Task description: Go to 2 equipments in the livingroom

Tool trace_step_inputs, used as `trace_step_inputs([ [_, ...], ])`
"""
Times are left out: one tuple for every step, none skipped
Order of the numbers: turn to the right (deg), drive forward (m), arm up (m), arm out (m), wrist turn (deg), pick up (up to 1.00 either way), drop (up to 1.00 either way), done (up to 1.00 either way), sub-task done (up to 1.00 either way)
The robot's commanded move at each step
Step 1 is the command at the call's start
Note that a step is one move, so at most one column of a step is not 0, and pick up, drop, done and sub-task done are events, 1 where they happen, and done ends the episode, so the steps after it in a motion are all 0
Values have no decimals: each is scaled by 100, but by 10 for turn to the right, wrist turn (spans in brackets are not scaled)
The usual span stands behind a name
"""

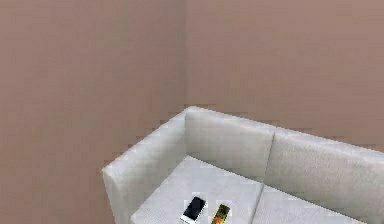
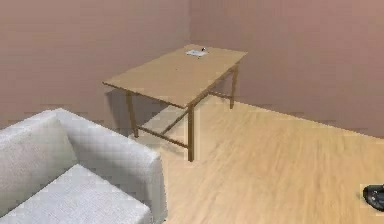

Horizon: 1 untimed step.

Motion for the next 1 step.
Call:
trace_step_inputs([
  [0, 0, 0, 0, 0, 0, 0, 100, 0],
])
